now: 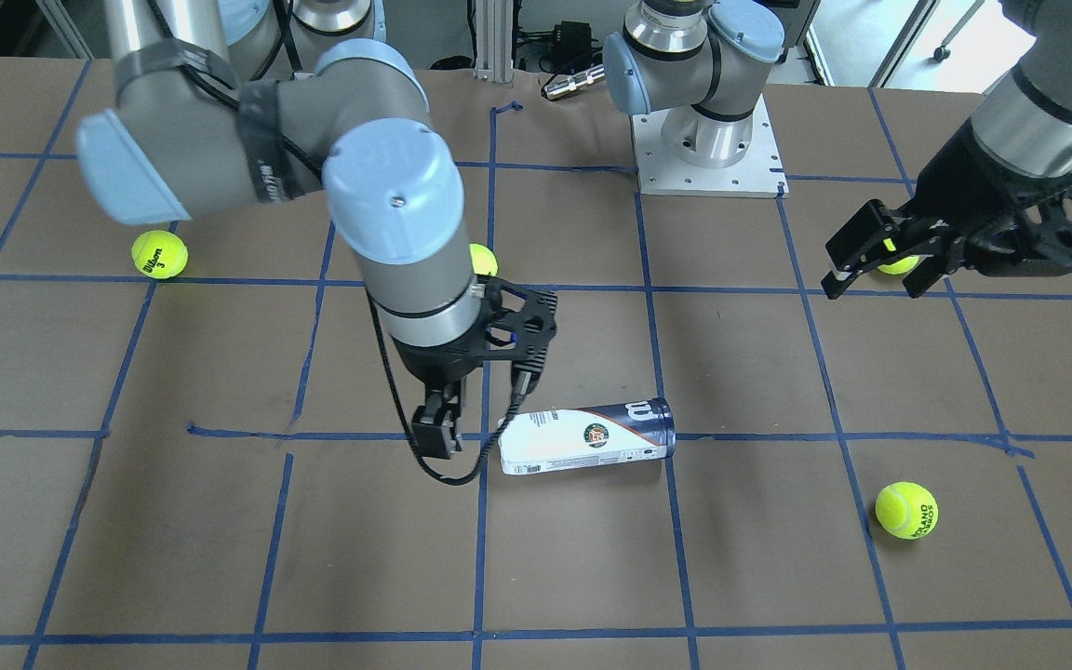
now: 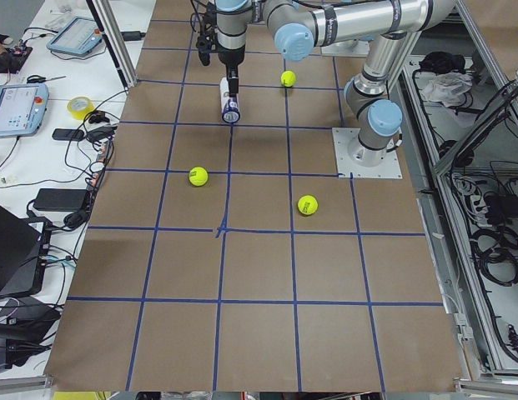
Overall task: Lift up tennis ball bucket
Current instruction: 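Open the right gripper and raise it away from the lying can, then reach the left gripper to the can's open end and close on it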
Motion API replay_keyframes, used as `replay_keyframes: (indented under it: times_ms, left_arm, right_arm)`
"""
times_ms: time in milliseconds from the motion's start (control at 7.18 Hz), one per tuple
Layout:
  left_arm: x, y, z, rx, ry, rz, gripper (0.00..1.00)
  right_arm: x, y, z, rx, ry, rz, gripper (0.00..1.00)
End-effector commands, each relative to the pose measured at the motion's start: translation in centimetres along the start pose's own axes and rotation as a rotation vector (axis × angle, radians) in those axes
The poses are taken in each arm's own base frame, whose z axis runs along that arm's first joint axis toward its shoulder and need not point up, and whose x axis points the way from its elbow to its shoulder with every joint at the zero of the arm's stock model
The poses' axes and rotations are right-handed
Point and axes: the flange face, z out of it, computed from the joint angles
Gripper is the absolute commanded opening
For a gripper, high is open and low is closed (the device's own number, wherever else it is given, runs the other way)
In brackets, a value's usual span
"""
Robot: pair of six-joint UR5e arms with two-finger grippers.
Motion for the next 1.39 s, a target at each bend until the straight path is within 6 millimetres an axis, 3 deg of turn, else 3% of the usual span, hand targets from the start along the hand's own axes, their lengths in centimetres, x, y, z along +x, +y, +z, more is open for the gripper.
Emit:
replay_keyframes:
  times_ms: [0,278,557,835,1253]
  left_arm:
    - [0.5,-0.7,5.0,-0.024,0.201,0.032,1.00]
    - [0.0,-1.0,9.2,-0.072,0.275,0.174,1.00]
    - [-0.1,-1.8,11.8,-0.087,0.402,0.151,1.00]
    - [-0.6,-2.6,16.0,-0.112,0.477,0.192,1.00]
    - [-1.1,-3.1,22.5,-0.173,0.622,0.119,1.00]
  right_arm:
    - [3.1,7.7,-6.2,0.013,0.039,0.213,1.00]
    - [2.9,12.2,-11.1,0.001,0.074,0.354,1.00]
    - [2.5,13.2,-12.6,-0.001,0.096,0.592,1.00]
    - [1.8,14.2,-14.3,-0.018,0.147,0.877,1.00]
    - [0.7,15.1,-14.4,-0.109,0.167,1.118,1.00]
